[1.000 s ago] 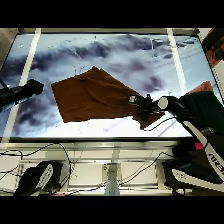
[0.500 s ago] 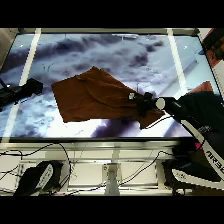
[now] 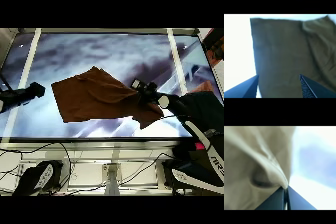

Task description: Fold the clothes and pants, and hang the long-sleeved shirts on hangers.

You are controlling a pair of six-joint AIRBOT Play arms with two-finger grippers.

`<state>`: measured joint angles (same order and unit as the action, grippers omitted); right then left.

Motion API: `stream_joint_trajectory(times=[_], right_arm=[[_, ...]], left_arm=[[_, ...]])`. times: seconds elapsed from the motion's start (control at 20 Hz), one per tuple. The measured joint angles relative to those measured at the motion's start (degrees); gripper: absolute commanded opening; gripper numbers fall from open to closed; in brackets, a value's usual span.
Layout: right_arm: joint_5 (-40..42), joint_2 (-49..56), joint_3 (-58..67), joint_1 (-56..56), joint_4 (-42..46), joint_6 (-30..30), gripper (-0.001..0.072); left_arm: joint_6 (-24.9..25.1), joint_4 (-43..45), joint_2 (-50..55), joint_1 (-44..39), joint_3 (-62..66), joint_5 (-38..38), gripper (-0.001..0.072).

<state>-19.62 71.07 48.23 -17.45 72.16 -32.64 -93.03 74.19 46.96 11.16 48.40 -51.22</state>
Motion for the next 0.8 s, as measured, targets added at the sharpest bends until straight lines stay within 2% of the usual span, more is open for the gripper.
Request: stream_joint_trajectory(times=[0.2, 0.35, 0.6, 0.8], right_arm=[[9.5, -2.5, 5.4, 1.8, -0.3, -9.1, 0.0013], [13.4, -3.1, 10.6, 5.4, -1.4, -19.2, 0.0013], [14.6, -2.6, 14.4, 12.3, -3.6, -35.0, 0.0013], [12.6, -0.3, 15.1, 14.9, -4.5, -45.1, 0.0013]], left_arm=[[0.0, -1.6, 1.9, 0.0, -5.2, -3.5, 0.0547], [0.7, -7.2, 2.5, 0.0, -10.7, -4.6, 0.0547], [7.3, -23.1, 2.8, -0.6, -20.5, -4.9, 0.0548], [10.3, -33.7, 3.0, -6.5, -26.0, 0.9, 0.0548]])
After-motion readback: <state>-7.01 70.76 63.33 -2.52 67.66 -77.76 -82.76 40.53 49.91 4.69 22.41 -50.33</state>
